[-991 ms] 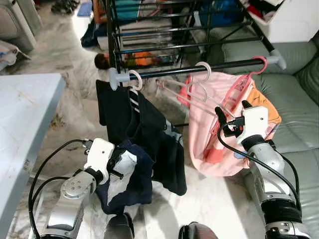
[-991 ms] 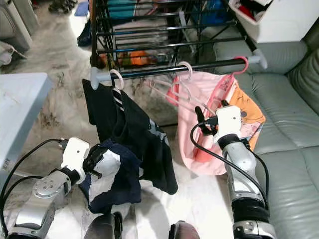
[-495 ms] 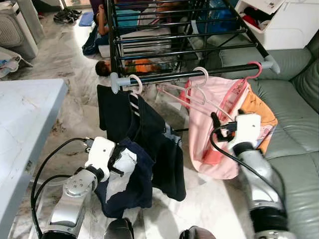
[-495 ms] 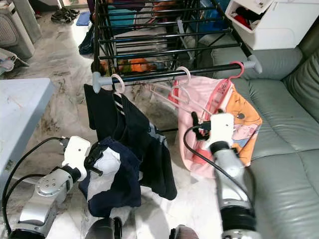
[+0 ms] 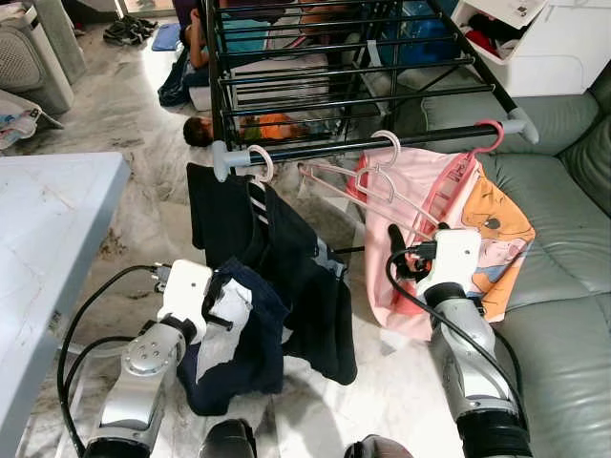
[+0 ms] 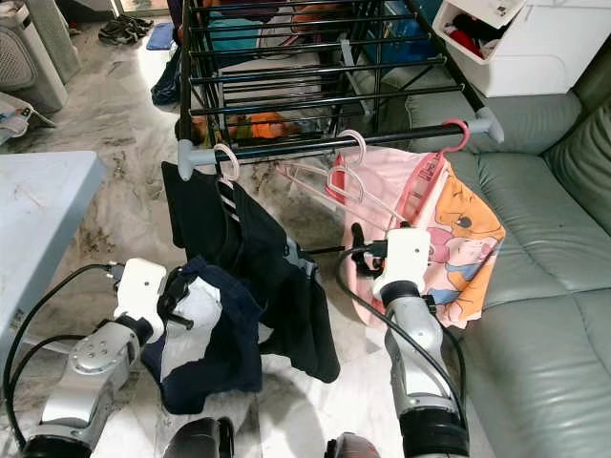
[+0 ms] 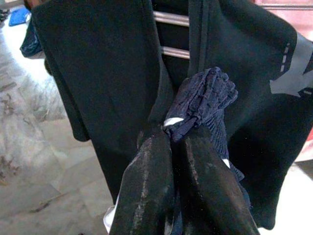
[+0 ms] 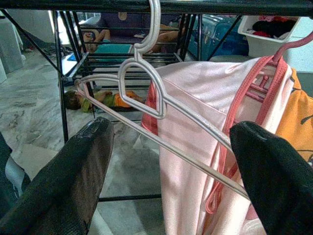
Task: Hang hanger
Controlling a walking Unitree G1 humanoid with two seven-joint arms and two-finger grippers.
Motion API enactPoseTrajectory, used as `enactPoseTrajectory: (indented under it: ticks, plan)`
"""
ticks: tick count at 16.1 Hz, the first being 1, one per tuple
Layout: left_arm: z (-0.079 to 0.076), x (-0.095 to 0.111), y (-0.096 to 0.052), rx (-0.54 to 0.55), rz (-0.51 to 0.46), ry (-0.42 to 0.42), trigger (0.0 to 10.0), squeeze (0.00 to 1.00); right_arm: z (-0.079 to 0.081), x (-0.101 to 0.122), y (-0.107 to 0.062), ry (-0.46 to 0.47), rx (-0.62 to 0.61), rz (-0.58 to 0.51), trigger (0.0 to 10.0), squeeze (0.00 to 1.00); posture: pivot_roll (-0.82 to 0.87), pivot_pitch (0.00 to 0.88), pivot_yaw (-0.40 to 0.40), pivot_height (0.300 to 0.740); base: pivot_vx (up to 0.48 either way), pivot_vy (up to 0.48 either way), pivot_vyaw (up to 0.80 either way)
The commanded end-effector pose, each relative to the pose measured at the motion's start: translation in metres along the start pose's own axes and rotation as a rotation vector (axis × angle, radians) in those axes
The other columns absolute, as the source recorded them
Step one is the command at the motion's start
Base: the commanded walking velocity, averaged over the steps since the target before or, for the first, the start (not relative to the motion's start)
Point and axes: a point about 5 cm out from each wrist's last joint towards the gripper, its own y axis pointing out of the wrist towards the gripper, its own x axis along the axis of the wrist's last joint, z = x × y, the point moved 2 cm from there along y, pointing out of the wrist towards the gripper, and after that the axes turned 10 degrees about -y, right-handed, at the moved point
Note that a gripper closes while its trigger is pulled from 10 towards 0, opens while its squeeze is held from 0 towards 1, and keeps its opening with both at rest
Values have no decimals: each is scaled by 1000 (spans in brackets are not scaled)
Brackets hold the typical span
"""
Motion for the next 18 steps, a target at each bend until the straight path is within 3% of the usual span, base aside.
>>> enactPoseTrajectory:
  ticks: [1,4,8,14,18]
  plan:
    - [4,7,2,17,-33,16,10000,0,-1,4,1,-7,5,-11,10000,0,4,0,22,740,0,0,0]
    - [3,7,3,22,-41,23,10000,0,-8,6,4,-16,-20,-11,10000,0,3,0,21,740,0,0,0]
    - [4,5,2,48,-43,23,10000,0,-5,-2,-8,-26,-13,17,10000,0,1,0,21,740,0,0,0]
    - [2,5,4,33,-40,25,10000,0,-8,1,-3,-43,-19,11,10000,0,-1,0,23,740,0,0,0]
    - [1,4,3,25,-35,26,10000,0,-9,1,-3,-41,-26,13,10000,0,2,0,25,740,-246,0,0]
